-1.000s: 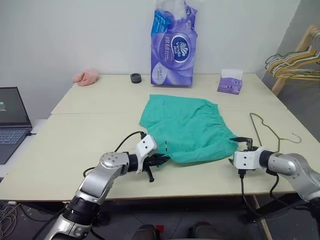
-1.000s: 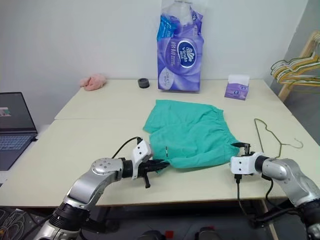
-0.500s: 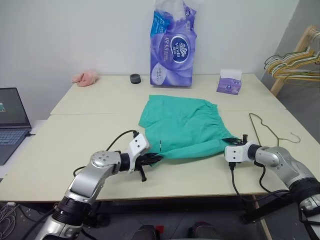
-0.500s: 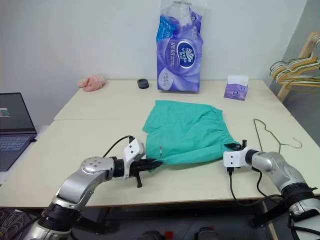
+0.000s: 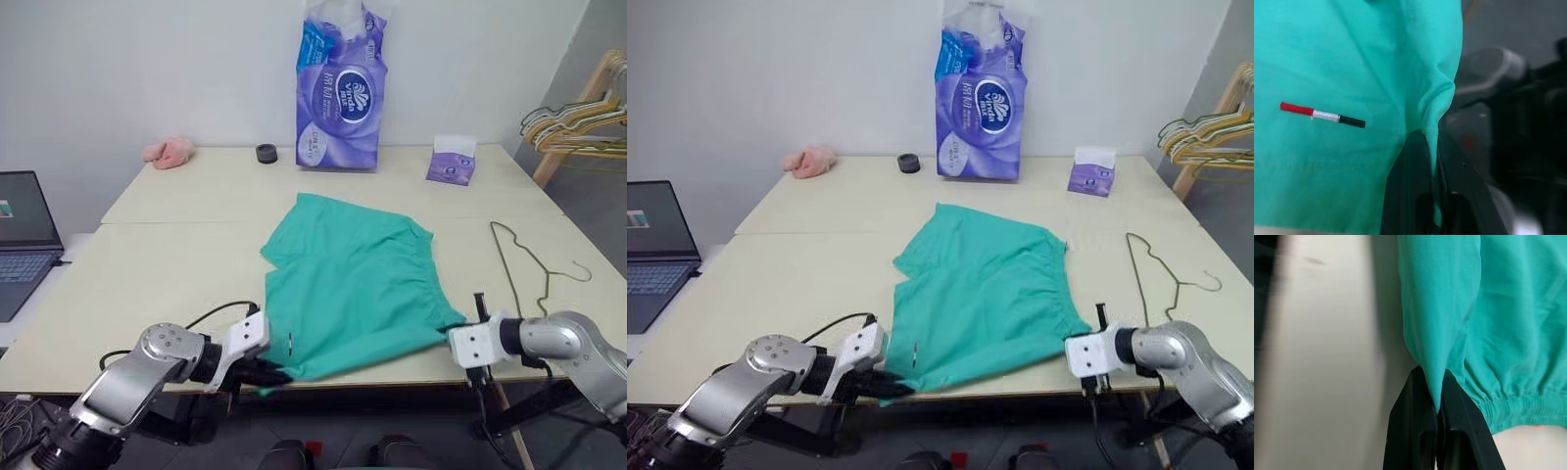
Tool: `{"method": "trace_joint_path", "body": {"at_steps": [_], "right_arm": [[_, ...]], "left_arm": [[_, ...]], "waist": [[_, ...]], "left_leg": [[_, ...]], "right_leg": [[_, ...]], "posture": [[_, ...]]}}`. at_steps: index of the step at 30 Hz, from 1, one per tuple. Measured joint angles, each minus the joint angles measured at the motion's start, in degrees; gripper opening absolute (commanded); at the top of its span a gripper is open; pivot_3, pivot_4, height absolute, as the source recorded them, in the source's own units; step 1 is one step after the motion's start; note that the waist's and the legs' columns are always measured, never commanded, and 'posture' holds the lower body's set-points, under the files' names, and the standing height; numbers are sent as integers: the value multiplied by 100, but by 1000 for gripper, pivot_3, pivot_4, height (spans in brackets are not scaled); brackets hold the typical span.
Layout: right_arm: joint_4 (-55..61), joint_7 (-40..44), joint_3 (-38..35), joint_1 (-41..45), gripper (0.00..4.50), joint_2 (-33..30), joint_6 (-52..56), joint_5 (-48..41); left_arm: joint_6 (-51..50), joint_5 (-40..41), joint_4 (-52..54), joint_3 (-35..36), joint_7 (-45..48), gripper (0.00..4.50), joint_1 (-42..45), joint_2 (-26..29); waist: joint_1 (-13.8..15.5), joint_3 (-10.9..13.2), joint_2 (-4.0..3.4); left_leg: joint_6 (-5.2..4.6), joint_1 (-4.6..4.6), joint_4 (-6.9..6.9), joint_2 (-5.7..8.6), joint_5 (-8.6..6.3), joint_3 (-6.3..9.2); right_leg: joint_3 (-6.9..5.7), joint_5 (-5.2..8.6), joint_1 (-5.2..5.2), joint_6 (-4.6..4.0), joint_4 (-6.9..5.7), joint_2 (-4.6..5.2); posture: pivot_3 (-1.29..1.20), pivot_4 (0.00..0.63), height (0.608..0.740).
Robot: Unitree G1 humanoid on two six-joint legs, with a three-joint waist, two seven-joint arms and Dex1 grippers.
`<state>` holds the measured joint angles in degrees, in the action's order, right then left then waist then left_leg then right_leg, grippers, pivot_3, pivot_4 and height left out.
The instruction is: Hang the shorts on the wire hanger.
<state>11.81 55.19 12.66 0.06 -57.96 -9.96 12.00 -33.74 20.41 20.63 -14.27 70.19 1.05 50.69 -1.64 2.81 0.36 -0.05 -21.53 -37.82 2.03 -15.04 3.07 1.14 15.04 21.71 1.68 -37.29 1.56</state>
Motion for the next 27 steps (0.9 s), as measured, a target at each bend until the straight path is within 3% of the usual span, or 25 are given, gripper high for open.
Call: {"method": "trace_joint_path", "body": {"at_steps": [4,20,21,27], "right_arm": [[345,264,-197,-351,20,-271,189,-267],[375,824,-233,-358,20,-492,-5,-482],[369,830,-232,-330,206,-482,17,-473],[369,960,-232,-279,1995,-515,93,-468]], "left_arm": [[-123,107,185,-19,43,0,-88,9],[-483,372,606,-178,32,0,-346,81],[-549,403,605,-184,24,0,-345,85],[-764,625,604,-183,-110,1600,-287,-68]], "waist": [[-1,3,1],[-3,12,4],[-4,12,4],[1,14,4]], "left_leg": [[1,3,-1,-3,-1,-2],[8,10,-1,-6,-6,-7],[8,11,-1,-6,-6,-8],[9,12,-2,-7,-7,-7]], "right_leg": [[-4,2,-1,1,0,-1],[-4,9,-7,-6,1,-3],[-3,15,-7,-16,1,-4],[-4,16,-10,-18,0,-4]], "posture": [[-95,26,740],[-89,27,740],[-89,27,740],[-96,24,740]]}}
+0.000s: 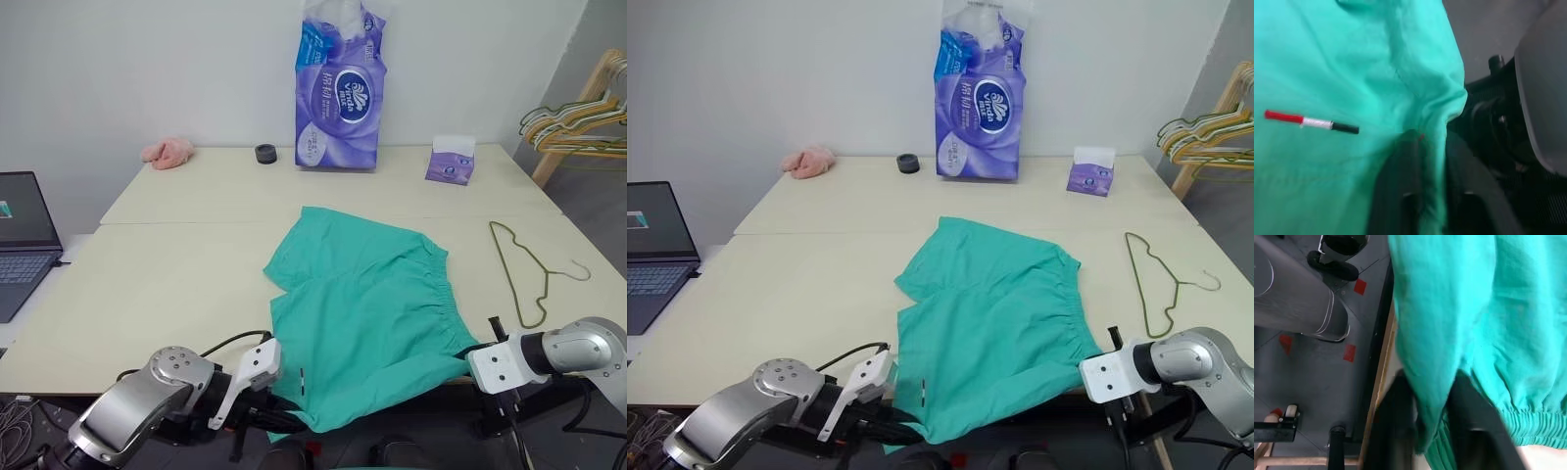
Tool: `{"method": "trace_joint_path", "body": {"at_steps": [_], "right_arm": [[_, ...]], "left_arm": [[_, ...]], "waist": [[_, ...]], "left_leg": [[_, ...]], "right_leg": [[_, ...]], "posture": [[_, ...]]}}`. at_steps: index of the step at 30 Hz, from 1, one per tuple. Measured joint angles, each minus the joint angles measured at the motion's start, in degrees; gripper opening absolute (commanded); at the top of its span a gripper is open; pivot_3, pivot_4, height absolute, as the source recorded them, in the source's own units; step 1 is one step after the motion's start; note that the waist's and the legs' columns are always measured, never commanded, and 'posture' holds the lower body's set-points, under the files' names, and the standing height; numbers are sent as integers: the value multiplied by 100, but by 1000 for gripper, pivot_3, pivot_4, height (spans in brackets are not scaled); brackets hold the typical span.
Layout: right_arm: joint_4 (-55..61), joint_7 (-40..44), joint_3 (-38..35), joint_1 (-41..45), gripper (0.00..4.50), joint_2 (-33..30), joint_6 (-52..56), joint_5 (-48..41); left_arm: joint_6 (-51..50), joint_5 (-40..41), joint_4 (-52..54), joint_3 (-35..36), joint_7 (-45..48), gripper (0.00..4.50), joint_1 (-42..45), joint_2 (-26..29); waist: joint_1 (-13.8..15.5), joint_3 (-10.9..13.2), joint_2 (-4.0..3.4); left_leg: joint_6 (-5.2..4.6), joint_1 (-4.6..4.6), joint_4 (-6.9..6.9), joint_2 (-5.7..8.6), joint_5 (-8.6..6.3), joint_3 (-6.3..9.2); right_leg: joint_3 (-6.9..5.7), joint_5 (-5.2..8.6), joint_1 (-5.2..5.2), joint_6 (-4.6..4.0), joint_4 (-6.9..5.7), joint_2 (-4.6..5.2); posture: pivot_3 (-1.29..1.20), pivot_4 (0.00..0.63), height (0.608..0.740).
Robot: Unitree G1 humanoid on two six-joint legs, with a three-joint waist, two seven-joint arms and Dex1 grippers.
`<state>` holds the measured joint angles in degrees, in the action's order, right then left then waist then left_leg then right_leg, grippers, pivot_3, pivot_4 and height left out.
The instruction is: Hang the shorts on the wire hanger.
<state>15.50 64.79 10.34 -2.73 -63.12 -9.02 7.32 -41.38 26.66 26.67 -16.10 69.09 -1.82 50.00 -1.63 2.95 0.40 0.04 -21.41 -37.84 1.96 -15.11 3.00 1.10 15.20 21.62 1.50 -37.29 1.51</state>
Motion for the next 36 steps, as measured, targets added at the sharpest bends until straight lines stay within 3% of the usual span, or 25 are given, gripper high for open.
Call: {"method": "trace_joint_path", "body": {"at_steps": [7,9,13,16,20,27,36], "right_arm": [[-1,68,-380,-3,4489,-304,-57,-116],[-7,-3,-568,-16,4500,-297,-35,-224],[-56,-186,-1409,-72,4500,-102,598,-851],[-276,-791,-2232,10,4500,497,1613,-1337],[-318,-1756,-2812,198,4500,1256,3214,-1699],[-983,-3503,-3033,942,4500,2114,5569,-1638],[-2377,-3740,-2781,1397,4500,2082,5918,-1599]], "left_arm": [[-41,12,-31,0,-100,3866,125,-92],[10,13,-72,13,-166,4483,192,-207],[218,94,-215,286,-536,4483,518,-784],[556,50,-424,555,-1110,4483,1099,-1454],[1245,-499,-722,636,-1790,4483,1761,-1954],[1698,-875,-1080,384,-1781,4483,2555,-2144],[1968,-1011,-1451,223,-1446,4483,2821,-2144]], "waist": [[-9,2,-3],[-7,4,-6],[12,14,7],[45,15,16],[18,13,15],[-39,6,-5],[-132,7,-11]], "left_leg": [[5,7,0,-4,-3,-2],[8,17,0,-4,-6,-4],[8,31,0,-6,-8,-1],[8,34,-5,-4,-8,3],[11,38,-1,-5,-10,-1],[13,39,2,-12,-18,-32],[-23,54,-1,-24,-39,-105]], "right_leg": [[0,0,-7,0,0,-3],[2,1,-19,-1,2,-4],[1,0,-37,1,7,-4],[2,-12,-47,20,9,-5],[12,-29,-46,-8,7,-13],[44,-28,-31,-10,3,-37],[115,-17,-25,38,4,-69]], "posture": [[-107,21,740],[-106,22,740],[-102,22,740],[-102,22,740],[-112,25,740],[-132,28,740],[-126,28,740]]}}
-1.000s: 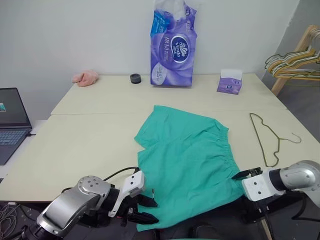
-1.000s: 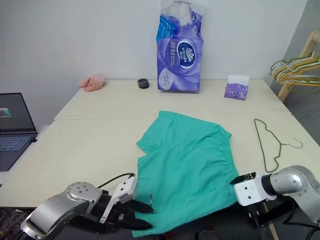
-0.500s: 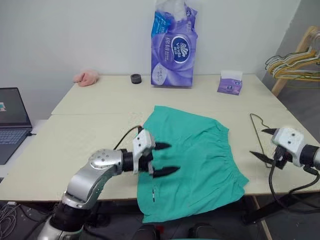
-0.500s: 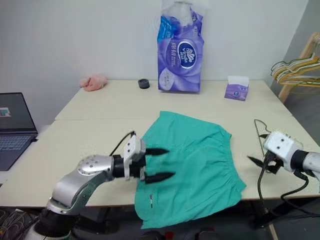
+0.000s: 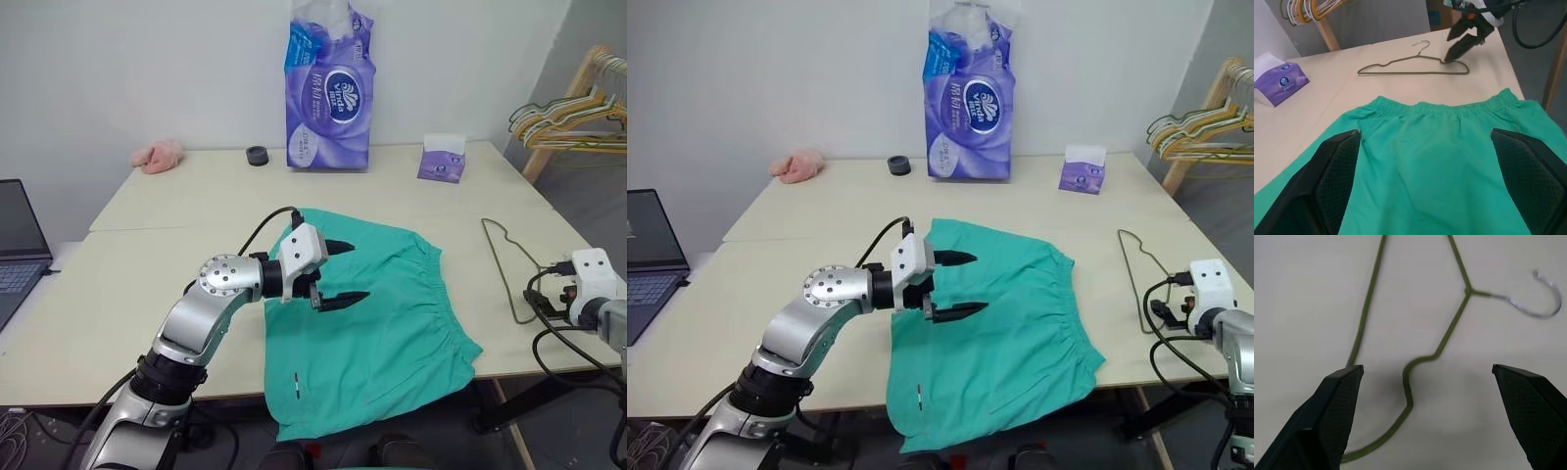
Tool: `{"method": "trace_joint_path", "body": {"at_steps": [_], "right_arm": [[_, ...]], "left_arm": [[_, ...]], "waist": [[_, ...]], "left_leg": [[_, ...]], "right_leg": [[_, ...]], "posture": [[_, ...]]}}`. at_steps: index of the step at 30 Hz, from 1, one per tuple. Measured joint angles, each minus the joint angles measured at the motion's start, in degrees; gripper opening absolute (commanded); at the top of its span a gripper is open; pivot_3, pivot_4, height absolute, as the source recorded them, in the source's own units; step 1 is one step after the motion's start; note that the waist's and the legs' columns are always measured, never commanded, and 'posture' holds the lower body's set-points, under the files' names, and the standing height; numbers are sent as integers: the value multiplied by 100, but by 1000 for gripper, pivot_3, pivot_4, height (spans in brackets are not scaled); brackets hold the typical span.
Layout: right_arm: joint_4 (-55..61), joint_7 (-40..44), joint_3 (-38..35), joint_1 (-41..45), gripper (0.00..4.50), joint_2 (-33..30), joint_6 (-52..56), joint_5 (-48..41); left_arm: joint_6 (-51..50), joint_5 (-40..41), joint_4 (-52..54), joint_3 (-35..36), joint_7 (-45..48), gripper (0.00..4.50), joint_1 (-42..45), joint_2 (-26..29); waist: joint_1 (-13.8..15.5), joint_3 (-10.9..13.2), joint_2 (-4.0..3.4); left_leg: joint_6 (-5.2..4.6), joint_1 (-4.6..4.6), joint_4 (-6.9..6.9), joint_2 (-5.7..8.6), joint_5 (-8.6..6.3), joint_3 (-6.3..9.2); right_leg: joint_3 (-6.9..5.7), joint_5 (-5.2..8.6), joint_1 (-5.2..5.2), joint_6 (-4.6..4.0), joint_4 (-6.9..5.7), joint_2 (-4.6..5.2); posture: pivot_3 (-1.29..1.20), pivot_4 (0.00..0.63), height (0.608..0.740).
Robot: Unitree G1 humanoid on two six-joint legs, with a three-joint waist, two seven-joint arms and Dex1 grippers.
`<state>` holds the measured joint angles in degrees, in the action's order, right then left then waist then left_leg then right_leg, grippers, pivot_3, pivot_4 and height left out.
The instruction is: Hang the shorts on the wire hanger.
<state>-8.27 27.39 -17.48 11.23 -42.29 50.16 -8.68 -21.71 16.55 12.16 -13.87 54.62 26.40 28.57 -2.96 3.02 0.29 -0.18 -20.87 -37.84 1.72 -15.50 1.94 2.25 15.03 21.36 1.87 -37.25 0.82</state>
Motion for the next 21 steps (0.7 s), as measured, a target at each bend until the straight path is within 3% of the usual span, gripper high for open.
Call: {"method": "trace_joint_path", "body": {"at_steps": [6,9,21], "right_arm": [[-321,43,64,201,4500,25,141,-112],[-514,90,27,346,3956,30,343,-223],[-673,246,87,349,44,39,530,-381]], "left_arm": [[71,-16,-43,-53,-4,4483,41,-83],[84,-23,-43,-54,-3,4500,40,-84],[101,-91,-119,-54,-2,4500,43,-139]], "waist": [[-48,-2,2],[-50,-7,15],[-43,-55,90]], "left_leg": [[-20,6,-4,-3,-16,-34],[-20,8,-5,-5,-17,-38],[-13,10,-6,-20,-24,-37]], "right_leg": [[31,-5,1,8,5,0],[33,-4,0,13,6,0],[32,0,-3,21,14,0]], "posture": [[-126,28,740],[-124,33,740],[-124,35,740]]}}
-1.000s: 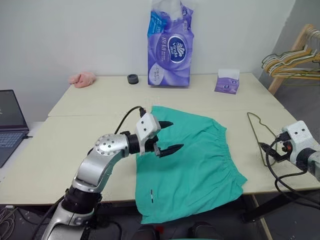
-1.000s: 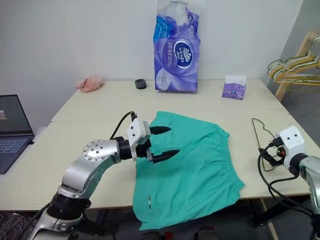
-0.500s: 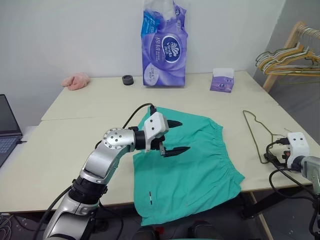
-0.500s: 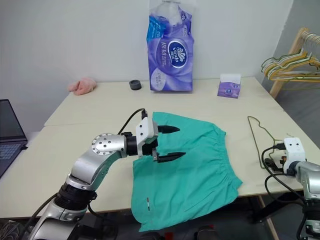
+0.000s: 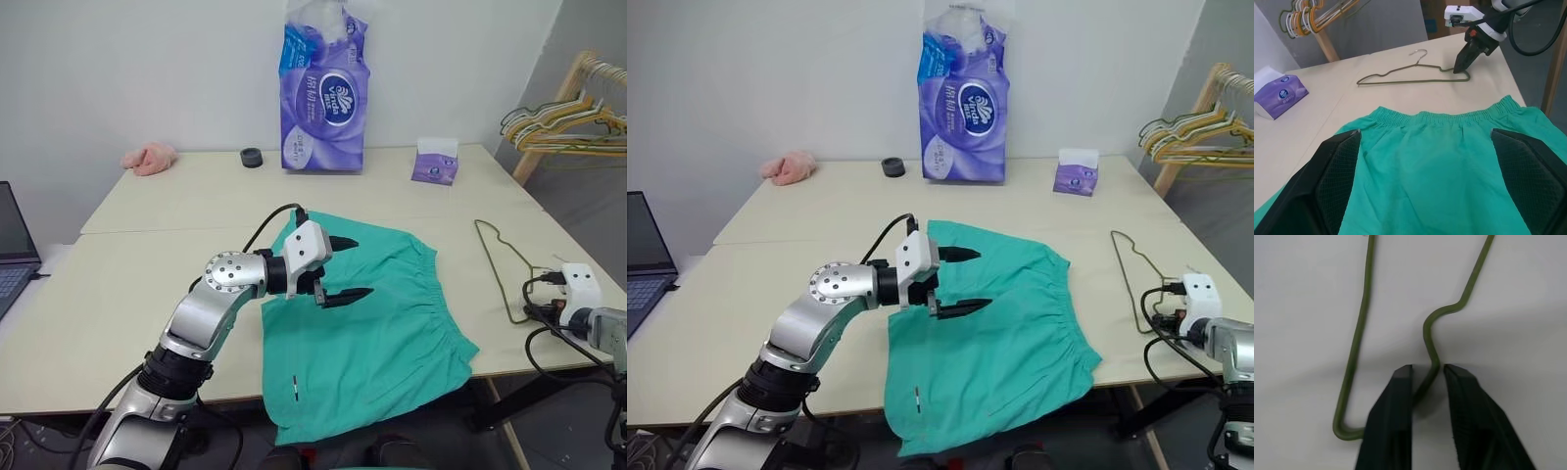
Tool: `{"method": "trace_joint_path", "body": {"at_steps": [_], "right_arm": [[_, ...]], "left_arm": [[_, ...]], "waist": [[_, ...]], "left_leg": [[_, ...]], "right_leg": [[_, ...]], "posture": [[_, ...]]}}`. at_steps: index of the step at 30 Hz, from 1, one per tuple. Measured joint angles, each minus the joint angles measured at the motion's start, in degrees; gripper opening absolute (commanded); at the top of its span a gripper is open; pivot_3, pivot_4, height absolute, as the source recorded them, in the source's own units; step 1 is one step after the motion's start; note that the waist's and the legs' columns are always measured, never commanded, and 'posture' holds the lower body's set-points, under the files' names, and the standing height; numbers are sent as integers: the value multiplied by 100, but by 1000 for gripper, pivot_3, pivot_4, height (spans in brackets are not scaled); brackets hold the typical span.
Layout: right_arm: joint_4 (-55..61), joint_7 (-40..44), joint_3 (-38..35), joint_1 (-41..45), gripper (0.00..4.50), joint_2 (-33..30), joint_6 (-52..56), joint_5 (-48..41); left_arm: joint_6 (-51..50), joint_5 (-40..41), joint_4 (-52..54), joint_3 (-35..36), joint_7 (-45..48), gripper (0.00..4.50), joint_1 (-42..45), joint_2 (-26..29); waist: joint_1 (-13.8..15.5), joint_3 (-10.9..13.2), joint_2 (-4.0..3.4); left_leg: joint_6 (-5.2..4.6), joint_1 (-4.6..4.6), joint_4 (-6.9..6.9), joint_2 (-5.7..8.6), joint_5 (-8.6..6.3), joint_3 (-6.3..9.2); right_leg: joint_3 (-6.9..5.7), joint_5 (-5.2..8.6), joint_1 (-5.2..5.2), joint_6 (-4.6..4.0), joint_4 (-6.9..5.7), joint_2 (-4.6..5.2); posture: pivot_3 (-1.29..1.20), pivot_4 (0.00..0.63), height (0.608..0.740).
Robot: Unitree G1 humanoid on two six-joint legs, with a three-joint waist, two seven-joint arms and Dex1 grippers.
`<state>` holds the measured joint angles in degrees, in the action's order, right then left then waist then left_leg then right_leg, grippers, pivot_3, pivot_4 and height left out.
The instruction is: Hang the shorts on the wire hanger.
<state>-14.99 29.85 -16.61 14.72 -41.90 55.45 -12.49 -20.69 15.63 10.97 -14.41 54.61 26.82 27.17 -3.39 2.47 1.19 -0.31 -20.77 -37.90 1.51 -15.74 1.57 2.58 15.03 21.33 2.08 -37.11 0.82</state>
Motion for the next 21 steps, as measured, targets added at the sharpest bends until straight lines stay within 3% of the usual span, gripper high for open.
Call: {"method": "trace_joint_path", "body": {"at_steps": [10,17,21], "right_arm": [[161,-596,-165,-110,15,272,-511,96],[1660,-584,737,-517,15,2,-1745,771],[2284,-451,1310,-629,15,-161,-2776,1246]], "left_arm": [[-13,-76,-735,411,-667,4500,152,-230],[121,-122,-2125,1081,-1029,4500,843,-148],[-110,51,-2714,1257,-452,4500,981,262]], "waist": [[1,-2,3],[-41,23,-41],[-148,23,-41]], "left_leg": [[4,-2,-4,-6,-3,-9],[6,-12,3,-8,-6,-15],[15,-15,5,-10,-13,-13]], "right_leg": [[8,-2,5,5,3,5],[13,-1,27,8,-2,1],[10,1,31,11,-1,-1]], "posture": [[-123,30,740],[-136,28,740],[-137,27,740]]}}
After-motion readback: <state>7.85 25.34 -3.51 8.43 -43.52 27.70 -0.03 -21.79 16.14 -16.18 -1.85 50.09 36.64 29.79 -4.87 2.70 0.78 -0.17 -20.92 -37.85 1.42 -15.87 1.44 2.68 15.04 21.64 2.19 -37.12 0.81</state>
